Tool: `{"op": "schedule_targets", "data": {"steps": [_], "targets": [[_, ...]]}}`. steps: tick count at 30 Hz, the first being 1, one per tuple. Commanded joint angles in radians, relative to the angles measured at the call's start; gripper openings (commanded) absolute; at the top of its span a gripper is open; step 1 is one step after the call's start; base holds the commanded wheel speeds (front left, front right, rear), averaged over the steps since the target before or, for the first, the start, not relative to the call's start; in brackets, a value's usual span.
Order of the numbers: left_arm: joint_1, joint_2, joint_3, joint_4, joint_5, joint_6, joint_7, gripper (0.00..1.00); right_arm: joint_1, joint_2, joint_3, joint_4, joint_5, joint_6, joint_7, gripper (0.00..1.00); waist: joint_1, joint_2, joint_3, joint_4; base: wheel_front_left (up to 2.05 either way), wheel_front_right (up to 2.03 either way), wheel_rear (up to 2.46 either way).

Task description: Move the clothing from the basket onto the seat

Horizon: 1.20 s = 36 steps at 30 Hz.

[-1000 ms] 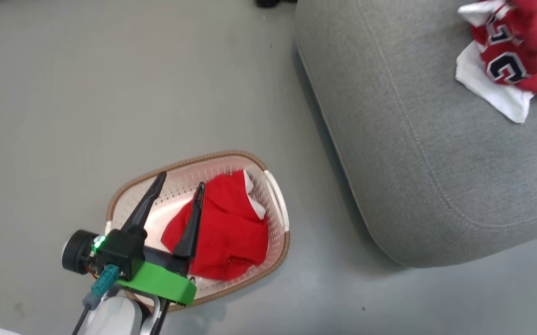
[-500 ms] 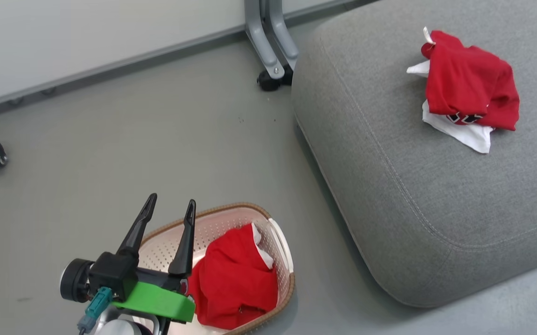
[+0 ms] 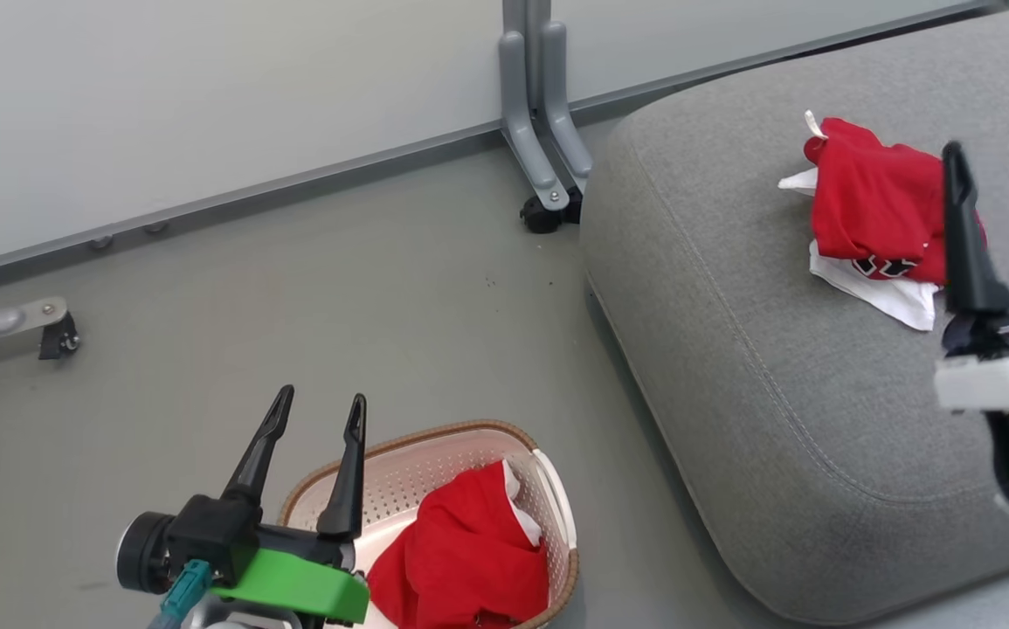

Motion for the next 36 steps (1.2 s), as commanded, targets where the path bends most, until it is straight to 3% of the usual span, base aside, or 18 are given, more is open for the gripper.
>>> {"op": "schedule_targets", "data": {"steps": [1,5,13,23,36], "targets": [[0.02,-0.005,0.013,-0.003,-0.004,-0.003,0.0,1.0,0.039,0.027,-0.004,-0.017,-0.008,-0.001,-0.002,1.0,0.0001,0.0,-0.019,0.023,0.0,0.0,0.0],[0.03,-0.011,0.029,-0.005,-0.002,-0.003,0.0,1.0,0.121,0.092,0.009,-0.052,-0.024,-0.001,-0.002,1.0,0.0001,0.0,-0.034,0.055,0.0,0.0,0.0],[0.047,-0.017,0.046,-0.001,0.0,-0.003,0.0,1.0,0.231,0.154,0.087,-0.043,-0.089,-0.001,-0.002,1.0,0.0001,0.0,-0.058,0.136,0.0,0.0,0.0],[0.08,-0.02,0.069,0.025,-0.011,-0.003,0.0,1.0,0.325,0.224,0.074,-0.031,-0.15,-0.001,-0.003,1.0,0.0001,0.0,-0.087,0.235,0.0,0.0,0.0],[0.102,-0.021,0.072,0.053,-0.016,-0.003,0.0,1.0,0.369,0.305,0.02,-0.012,-0.168,-0.001,-0.002,1.0,0.0001,0.0,-0.096,0.262,0.0,0.0,0.0]]}}
